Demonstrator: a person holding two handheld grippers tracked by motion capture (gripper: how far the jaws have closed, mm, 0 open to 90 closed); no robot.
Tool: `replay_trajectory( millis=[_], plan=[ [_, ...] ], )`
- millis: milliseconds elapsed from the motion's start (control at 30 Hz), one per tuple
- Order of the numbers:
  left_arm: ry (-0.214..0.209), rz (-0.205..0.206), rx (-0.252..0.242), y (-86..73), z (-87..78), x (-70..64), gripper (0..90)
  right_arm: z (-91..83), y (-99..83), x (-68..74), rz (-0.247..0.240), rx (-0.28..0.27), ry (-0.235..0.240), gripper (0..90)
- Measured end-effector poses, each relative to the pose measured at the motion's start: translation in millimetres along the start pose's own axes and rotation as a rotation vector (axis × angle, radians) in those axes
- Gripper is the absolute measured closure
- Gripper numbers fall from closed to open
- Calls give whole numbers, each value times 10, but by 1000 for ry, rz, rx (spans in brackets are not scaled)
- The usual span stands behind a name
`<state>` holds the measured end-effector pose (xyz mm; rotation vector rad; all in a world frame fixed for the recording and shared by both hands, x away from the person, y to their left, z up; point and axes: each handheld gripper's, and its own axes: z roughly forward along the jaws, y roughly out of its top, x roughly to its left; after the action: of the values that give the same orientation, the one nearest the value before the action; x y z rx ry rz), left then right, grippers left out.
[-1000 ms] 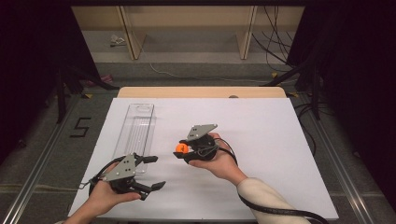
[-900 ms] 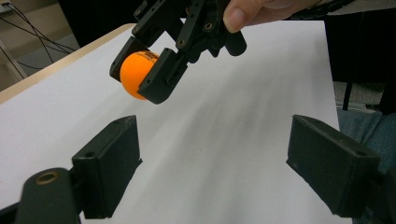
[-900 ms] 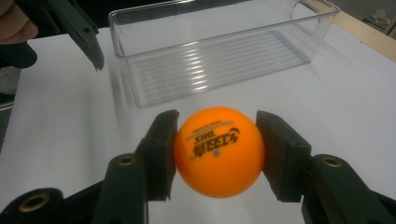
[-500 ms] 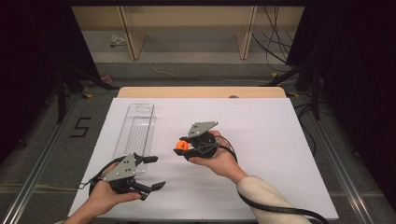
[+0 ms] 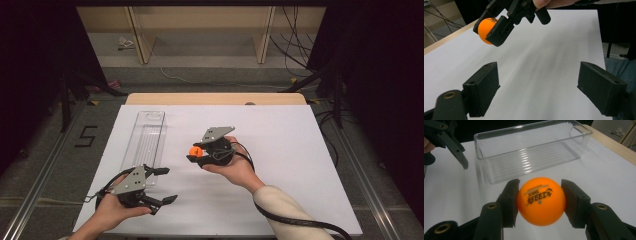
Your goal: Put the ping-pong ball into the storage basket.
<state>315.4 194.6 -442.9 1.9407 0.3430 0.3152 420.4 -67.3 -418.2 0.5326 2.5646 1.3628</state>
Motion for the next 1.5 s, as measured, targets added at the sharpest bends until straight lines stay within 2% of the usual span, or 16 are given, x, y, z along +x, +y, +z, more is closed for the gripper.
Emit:
replay_trajectory(
  millis=[633,1500],
  plan=[
    [7,0,-1,5,-5,-2,169,60,59,-56,22,1,-26,512],
    [4,5,-1,10,-5,-5,170,174,198,-87,23,2,-38,512]
  ],
)
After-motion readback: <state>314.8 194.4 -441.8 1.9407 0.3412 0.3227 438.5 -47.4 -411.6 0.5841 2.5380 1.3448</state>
